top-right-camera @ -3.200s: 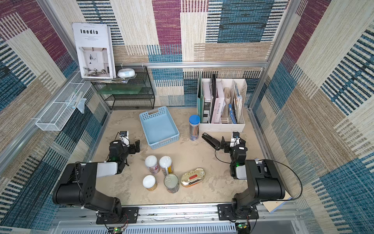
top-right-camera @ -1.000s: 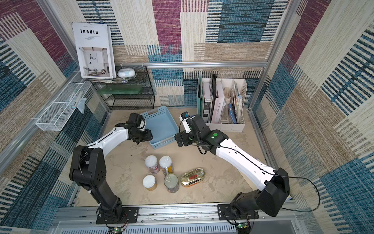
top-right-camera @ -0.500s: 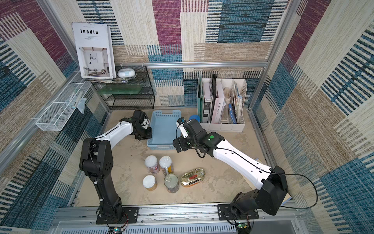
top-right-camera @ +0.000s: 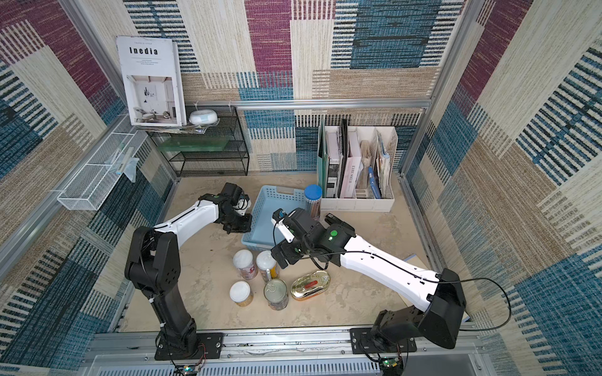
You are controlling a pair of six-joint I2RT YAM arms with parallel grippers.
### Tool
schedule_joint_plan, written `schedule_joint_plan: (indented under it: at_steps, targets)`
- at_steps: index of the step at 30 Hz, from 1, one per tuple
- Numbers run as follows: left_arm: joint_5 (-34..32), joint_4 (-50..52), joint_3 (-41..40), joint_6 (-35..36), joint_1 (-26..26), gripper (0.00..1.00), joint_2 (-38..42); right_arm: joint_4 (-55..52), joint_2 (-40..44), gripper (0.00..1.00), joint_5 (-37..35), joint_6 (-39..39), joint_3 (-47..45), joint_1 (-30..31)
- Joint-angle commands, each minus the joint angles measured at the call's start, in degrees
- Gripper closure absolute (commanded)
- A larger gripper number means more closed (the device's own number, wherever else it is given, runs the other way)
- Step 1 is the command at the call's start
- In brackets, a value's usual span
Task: Put the canned food in the basket
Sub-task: Adjust the basket at the center of the board, then pick up the canned food from the center of the board.
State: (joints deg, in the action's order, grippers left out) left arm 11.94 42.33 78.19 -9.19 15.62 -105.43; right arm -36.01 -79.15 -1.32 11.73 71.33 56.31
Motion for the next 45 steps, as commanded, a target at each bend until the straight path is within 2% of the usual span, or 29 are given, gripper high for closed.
schedule_joint_plan:
  at_steps: [1,7,11,16,22,31,39,45]
  targets:
    - [0.35,3.55,-2.65,-2.71,0.12,0.86,2.09,0.04,0.17,0.00,0.45,1.63,0.00,2.55]
    - [2.17,1.80,-7.91,-5.52,0.46,0.79,6.16,0.24,-2.37,0.01,0.76,4.68,0.42,6.08]
    - [2.80,0.85,-10.45,-6.88,0.55,0.71,8.04,0.14,-5.15,0.01,-1.04,6.53,0.69,6.78]
    - [4.34,-0.90,-13.16,-8.52,0.64,0.66,10.93,0.45,-7.95,0.01,-4.59,7.09,1.22,7.05]
    - [5.58,-1.50,-14.12,-8.61,0.59,0.58,11.98,2.05,-11.11,0.01,-7.67,8.15,2.55,7.06]
    - [5.11,-0.85,-13.53,-7.59,0.51,0.40,12.64,2.66,-16.74,0.01,-7.73,6.47,6.15,6.99]
    - [5.02,-0.17,-12.64,-6.47,0.44,0.38,12.78,1.93,-18.74,0.00,-8.95,6.30,6.61,7.01]
    - [4.49,-0.49,-13.23,-5.60,0.30,0.37,13.58,1.91,-18.84,0.08,-9.25,6.05,6.46,6.95]
